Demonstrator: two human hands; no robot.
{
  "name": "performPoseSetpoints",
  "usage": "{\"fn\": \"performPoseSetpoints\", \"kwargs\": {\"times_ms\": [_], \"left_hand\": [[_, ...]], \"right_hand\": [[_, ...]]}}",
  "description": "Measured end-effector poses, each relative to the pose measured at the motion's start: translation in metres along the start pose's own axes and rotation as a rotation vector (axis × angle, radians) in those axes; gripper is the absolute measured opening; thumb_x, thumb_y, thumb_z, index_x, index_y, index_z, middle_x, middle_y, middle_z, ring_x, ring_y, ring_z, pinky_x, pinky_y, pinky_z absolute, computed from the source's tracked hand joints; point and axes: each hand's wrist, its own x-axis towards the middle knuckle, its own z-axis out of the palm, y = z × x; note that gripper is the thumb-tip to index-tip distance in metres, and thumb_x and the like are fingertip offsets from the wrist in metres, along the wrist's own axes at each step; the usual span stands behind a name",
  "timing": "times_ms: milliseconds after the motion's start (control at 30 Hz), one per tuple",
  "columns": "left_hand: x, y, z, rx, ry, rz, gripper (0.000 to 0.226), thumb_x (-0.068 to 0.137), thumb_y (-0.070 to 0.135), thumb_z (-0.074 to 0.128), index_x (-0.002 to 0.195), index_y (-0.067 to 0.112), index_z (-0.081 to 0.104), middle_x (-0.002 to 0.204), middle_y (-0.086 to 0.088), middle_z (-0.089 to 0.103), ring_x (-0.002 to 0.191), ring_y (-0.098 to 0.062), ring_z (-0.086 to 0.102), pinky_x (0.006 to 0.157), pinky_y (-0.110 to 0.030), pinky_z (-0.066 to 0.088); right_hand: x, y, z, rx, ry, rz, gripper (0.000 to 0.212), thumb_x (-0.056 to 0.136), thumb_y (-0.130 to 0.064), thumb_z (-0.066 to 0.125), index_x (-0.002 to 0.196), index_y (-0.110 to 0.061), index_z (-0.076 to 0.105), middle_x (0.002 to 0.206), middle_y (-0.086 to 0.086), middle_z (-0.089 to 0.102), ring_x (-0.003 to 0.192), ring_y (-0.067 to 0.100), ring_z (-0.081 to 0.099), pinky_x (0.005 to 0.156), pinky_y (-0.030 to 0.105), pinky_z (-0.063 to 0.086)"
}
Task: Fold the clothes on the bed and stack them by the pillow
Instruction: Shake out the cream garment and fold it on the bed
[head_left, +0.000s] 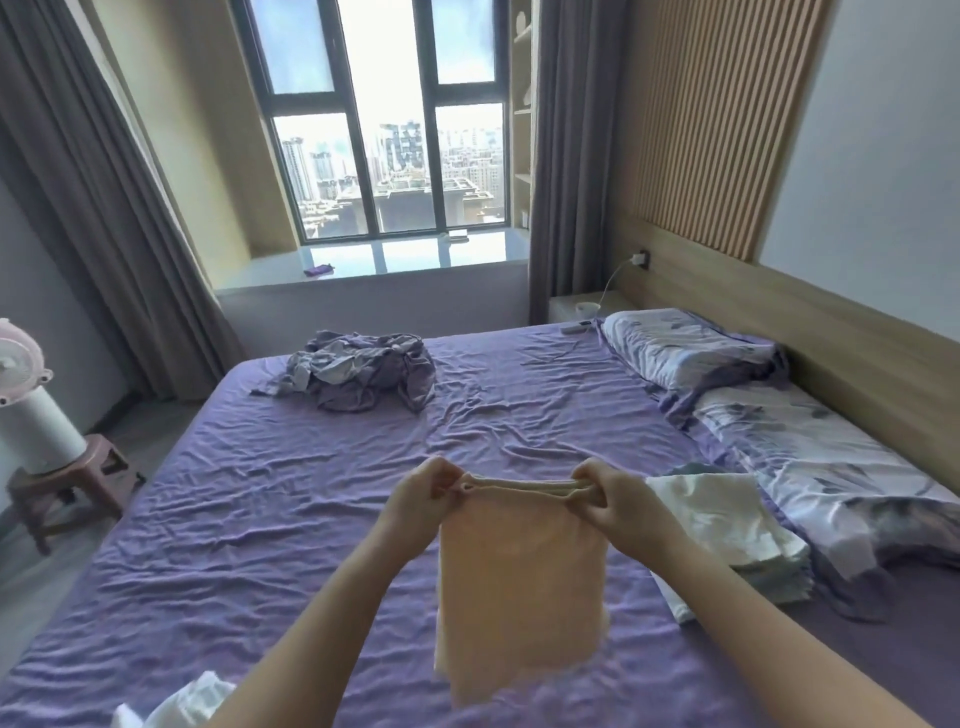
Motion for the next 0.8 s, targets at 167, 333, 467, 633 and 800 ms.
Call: {"fn": "performPoseSetpoints", "kwargs": {"times_ms": [167, 333, 467, 633, 800], "left_hand": [[0.036, -0.024, 0.003, -0.060, -0.053, -0.049, 0.013, 0.084, 0.005, 0.067, 0.082, 0.014, 0.059, 0.081, -0.003, 0.062, 0.074, -0.012, 0.057, 0.070, -0.026, 0.046], [0.034, -0.064, 0.021, -0.119, -0.257, -0.146, 0.013, 0.079, 0.001, 0.072, 0.080, 0.009, 0.063, 0.076, -0.002, 0.064, 0.072, -0.012, 0.058, 0.067, -0.024, 0.046], [0.010, -0.115, 0.050, -0.063, -0.460, -0.252, 0.017, 0.077, 0.001, 0.073, 0.080, 0.014, 0.063, 0.074, 0.006, 0.065, 0.071, -0.006, 0.056, 0.066, -0.019, 0.045], [-0.032, -0.176, 0.100, 0.023, -0.541, -0.339, 0.012, 0.085, 0.013, 0.067, 0.082, 0.018, 0.056, 0.080, 0.004, 0.058, 0.075, -0.008, 0.051, 0.076, -0.035, 0.046], [-0.054, -0.214, 0.141, 0.048, -0.521, -0.449, 0.027, 0.093, 0.036, 0.055, 0.102, 0.010, 0.054, 0.098, -0.004, 0.062, 0.089, -0.018, 0.056, 0.086, -0.042, 0.046]], "right_hand": [[0.024, 0.016, 0.016, 0.036, -0.001, 0.043, 0.026, 0.080, -0.015, 0.070, 0.103, -0.014, 0.058, 0.081, -0.008, 0.059, 0.076, 0.010, 0.056, 0.069, 0.018, 0.039], [0.018, 0.054, 0.040, 0.054, -0.166, 0.100, 0.024, 0.076, -0.012, 0.070, 0.094, -0.024, 0.059, 0.078, -0.014, 0.059, 0.071, -0.001, 0.054, 0.068, 0.017, 0.041], [-0.008, 0.097, 0.080, 0.063, -0.374, 0.160, 0.018, 0.074, -0.017, 0.073, 0.088, -0.022, 0.063, 0.082, -0.008, 0.063, 0.075, 0.004, 0.058, 0.071, 0.025, 0.044], [-0.044, 0.146, 0.133, 0.095, -0.547, 0.242, 0.019, 0.072, -0.014, 0.072, 0.083, -0.022, 0.058, 0.074, -0.009, 0.057, 0.071, 0.007, 0.052, 0.061, 0.013, 0.037], [-0.062, 0.186, 0.170, 0.230, -0.579, 0.366, 0.022, 0.072, -0.018, 0.074, 0.086, -0.019, 0.057, 0.073, -0.007, 0.060, 0.065, 0.001, 0.049, 0.062, 0.018, 0.040]]}}
